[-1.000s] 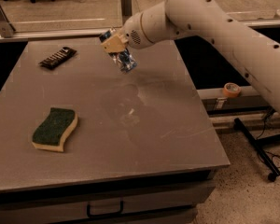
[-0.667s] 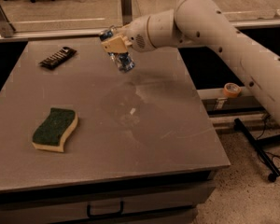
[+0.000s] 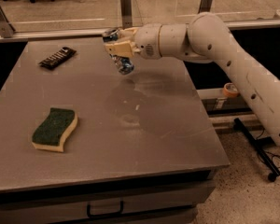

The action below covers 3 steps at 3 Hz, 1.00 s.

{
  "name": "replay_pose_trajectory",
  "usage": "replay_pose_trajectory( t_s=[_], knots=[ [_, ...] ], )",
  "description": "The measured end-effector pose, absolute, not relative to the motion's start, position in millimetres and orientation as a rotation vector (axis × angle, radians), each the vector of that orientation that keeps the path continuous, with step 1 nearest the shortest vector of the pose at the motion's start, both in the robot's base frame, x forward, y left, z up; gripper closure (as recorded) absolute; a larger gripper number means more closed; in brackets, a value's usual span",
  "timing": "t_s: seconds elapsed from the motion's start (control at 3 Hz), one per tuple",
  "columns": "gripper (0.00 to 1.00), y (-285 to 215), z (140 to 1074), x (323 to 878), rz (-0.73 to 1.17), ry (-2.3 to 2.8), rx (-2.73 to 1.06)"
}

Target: Place redbull can upright

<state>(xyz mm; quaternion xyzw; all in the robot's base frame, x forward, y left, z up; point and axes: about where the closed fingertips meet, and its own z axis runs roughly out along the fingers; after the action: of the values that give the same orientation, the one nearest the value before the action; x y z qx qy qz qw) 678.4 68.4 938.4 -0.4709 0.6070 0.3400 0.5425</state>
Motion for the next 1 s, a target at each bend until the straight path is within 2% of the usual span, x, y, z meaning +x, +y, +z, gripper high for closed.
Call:
replay_pose_trajectory(
  t_s=[1.0],
  knots=[
    [1.00, 51, 928, 672, 0.908, 1.285, -1.079]
  ],
)
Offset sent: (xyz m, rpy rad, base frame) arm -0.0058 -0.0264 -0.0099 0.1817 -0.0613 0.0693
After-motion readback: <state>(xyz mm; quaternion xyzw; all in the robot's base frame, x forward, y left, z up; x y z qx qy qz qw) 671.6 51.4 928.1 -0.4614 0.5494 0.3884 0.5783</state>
